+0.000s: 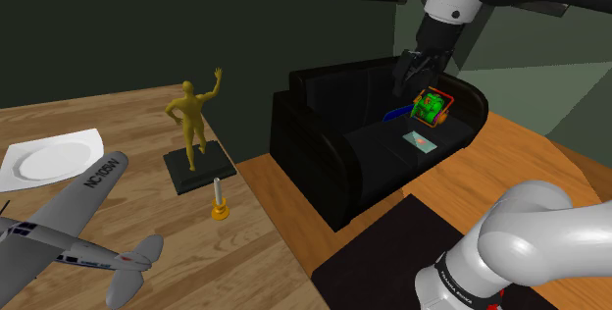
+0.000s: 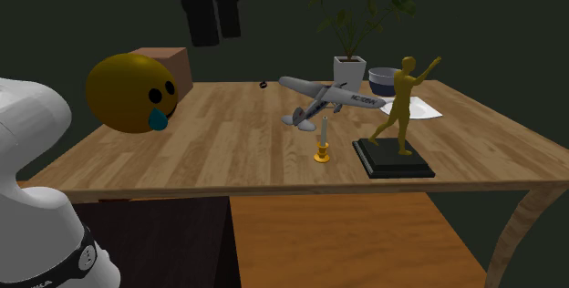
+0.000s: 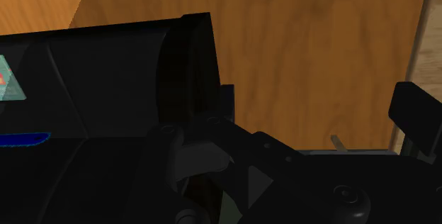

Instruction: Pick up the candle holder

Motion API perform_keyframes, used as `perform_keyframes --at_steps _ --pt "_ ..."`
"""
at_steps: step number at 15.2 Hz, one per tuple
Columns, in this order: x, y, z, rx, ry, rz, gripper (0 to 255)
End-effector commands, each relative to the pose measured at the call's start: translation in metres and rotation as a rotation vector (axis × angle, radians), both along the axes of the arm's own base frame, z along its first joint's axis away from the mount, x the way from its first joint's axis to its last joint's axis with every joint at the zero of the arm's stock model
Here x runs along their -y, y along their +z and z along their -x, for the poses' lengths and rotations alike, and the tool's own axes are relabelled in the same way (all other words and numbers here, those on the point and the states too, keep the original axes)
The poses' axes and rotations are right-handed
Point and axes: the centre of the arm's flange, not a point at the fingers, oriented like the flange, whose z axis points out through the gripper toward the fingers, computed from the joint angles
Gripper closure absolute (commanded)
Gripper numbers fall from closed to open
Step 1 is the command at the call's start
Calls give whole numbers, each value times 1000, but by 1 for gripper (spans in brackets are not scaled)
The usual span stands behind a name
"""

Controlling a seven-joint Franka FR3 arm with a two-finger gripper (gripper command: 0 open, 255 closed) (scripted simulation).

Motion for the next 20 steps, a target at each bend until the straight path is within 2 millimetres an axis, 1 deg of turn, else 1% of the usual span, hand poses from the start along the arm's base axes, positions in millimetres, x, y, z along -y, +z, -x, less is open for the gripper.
perform_keyframes --at_steps 1,20 --pt "0 0 0 0 0 0 0" --pt "-188 -128 -95 40 -32 -20 0"
